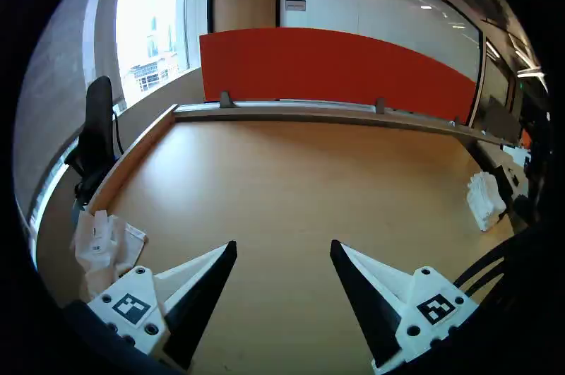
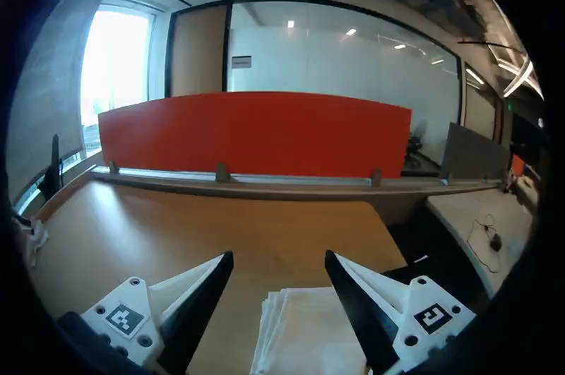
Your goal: Fold towel
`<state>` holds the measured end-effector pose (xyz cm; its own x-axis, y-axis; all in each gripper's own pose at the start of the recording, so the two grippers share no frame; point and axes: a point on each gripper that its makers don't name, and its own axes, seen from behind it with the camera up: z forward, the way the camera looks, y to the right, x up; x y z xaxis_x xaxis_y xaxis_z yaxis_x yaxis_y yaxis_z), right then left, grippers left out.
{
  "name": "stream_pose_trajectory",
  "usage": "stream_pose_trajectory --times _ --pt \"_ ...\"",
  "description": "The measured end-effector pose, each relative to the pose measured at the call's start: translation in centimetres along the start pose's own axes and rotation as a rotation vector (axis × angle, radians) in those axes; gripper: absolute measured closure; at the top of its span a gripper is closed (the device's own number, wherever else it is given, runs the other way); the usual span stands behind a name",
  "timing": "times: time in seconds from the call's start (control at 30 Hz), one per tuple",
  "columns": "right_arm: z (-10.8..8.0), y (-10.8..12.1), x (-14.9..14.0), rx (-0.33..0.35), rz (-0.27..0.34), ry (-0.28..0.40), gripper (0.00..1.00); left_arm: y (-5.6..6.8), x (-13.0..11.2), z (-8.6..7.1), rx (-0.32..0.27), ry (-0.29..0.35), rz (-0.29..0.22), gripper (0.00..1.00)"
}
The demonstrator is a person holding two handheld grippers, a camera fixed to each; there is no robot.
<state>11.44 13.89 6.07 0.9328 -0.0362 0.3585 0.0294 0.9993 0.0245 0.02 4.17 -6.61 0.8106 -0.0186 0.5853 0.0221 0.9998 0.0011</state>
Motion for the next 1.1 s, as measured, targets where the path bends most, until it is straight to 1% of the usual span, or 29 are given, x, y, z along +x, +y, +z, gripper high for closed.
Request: stream_pose_trajectory --times 0.1,0.27,0.47,0.7,0.9,1.1 --pt "-0.9 -0.4 1.2 -0.012 0.002 0.043 0.00 -0.2 1.5 0.3 0.008 0.046 -0.010 0.01" --pt "-2.3 -1.0 3.0 -0.039 0.003 0.119 0.00 -0.3 4.6 0.5 0.016 0.149 0.004 0.01" --pt "-3.6 -1.6 3.9 -0.064 -0.021 0.167 0.00 -0.2 7.9 0.3 0.015 0.269 0.025 0.01" --pt "-5.1 -2.0 5.4 -0.080 -0.024 0.223 0.00 -0.6 11.4 -0.5 0.023 0.406 0.022 0.02" --pt "-6.1 -2.7 7.0 -0.085 -0.013 0.255 0.00 -0.3 13.9 -1.2 0.001 0.481 0.036 0.01" --pt "-6.5 -4.3 8.1 -0.077 -0.012 0.272 0.00 -0.5 15.5 -1.4 -0.005 0.525 0.041 0.02"
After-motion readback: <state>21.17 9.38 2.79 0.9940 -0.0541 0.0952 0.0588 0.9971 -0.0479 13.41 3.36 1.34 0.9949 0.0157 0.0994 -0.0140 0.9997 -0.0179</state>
